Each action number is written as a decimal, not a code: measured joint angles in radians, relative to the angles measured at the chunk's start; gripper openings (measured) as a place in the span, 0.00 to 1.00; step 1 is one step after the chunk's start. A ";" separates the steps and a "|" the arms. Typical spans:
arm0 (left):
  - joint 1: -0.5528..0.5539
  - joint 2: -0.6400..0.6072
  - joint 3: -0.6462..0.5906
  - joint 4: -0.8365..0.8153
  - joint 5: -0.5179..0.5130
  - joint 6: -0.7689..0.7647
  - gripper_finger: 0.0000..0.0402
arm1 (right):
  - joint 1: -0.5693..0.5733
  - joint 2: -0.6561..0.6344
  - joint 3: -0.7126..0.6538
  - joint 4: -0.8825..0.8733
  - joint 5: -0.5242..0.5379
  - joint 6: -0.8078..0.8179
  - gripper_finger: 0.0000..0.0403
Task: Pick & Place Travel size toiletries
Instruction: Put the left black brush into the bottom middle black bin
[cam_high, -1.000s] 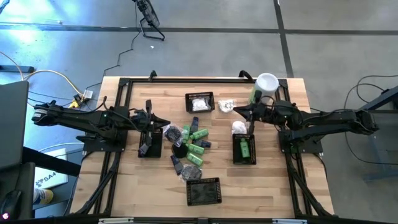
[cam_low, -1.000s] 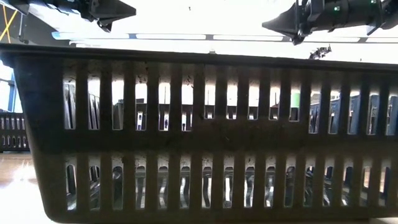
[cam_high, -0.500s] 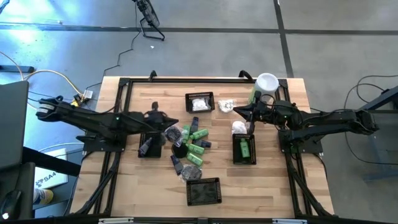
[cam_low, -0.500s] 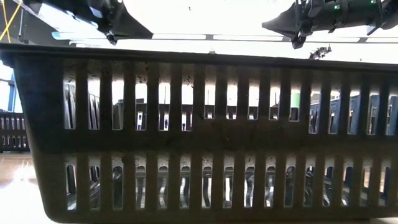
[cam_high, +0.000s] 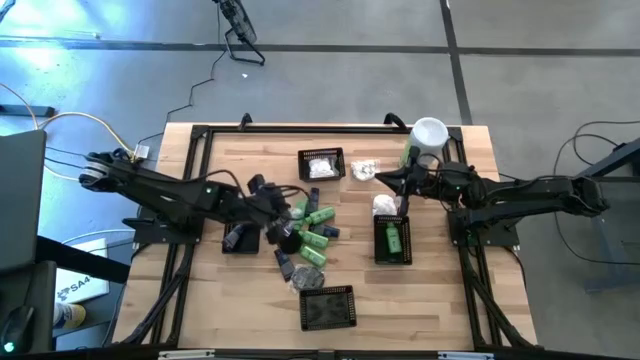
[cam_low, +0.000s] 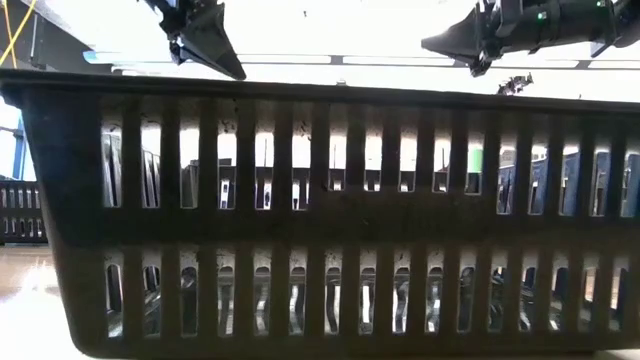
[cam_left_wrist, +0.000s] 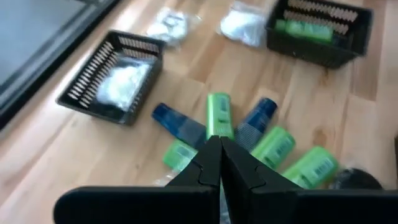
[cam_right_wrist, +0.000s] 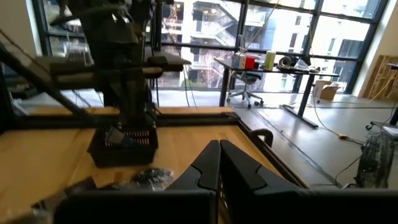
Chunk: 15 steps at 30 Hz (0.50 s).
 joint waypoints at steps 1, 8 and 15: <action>-0.007 0.013 0.014 -0.029 0.009 -0.004 0.00 | 0.000 0.000 0.000 -0.008 0.000 -0.012 0.01; -0.059 0.105 0.039 -0.089 0.016 -0.016 0.00 | 0.000 0.000 0.000 -0.113 0.000 -0.046 0.01; -0.104 0.180 0.037 -0.079 0.016 -0.057 0.00 | 0.000 0.000 0.000 -0.142 0.001 -0.038 0.01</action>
